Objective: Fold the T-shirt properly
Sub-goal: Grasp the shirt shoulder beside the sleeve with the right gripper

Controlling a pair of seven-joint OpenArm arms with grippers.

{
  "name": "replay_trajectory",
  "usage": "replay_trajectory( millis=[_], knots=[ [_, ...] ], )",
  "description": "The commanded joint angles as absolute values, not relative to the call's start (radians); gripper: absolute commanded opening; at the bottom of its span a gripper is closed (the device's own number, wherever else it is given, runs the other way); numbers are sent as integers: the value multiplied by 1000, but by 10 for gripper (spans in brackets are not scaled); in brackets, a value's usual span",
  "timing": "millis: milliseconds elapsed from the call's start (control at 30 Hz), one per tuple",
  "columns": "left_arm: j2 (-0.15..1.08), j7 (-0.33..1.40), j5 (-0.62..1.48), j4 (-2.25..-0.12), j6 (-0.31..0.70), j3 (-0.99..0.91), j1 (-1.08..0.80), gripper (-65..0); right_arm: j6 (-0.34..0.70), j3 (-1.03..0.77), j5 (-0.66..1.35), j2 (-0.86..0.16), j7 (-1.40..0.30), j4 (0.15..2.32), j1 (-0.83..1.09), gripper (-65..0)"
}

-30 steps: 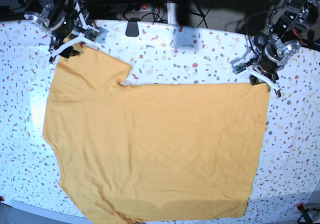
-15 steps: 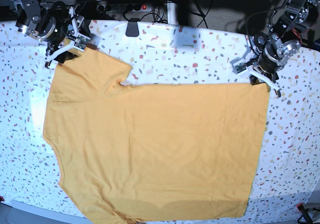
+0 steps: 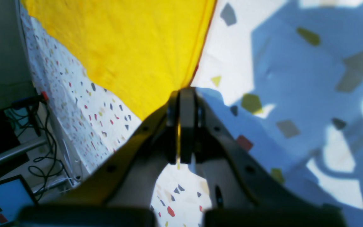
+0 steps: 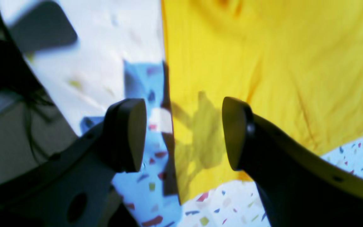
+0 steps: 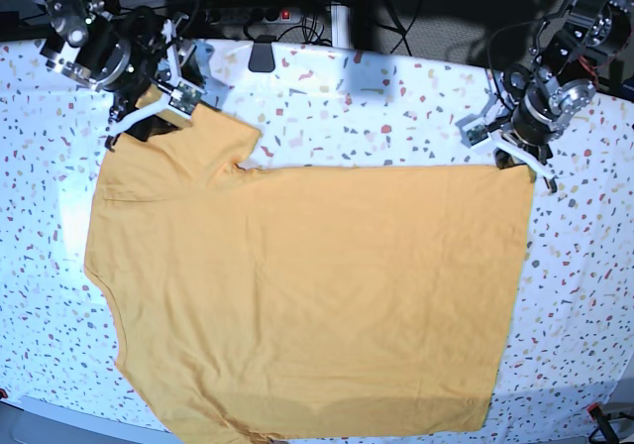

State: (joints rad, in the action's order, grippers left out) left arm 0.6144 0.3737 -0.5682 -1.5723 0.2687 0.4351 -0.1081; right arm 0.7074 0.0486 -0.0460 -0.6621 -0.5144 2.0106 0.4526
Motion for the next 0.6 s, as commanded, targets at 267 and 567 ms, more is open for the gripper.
replay_trajectory(
  millis=[267, 567],
  knots=[
    [627, 373, -575, -1584, 254, 429, -97, -650, 698, 42, -177, -676, -495, 1985, 452, -278],
    [627, 373, -575, -1584, 254, 429, -97, -650, 698, 42, -293, -676, -441, 1852, 451, -278]
  ],
)
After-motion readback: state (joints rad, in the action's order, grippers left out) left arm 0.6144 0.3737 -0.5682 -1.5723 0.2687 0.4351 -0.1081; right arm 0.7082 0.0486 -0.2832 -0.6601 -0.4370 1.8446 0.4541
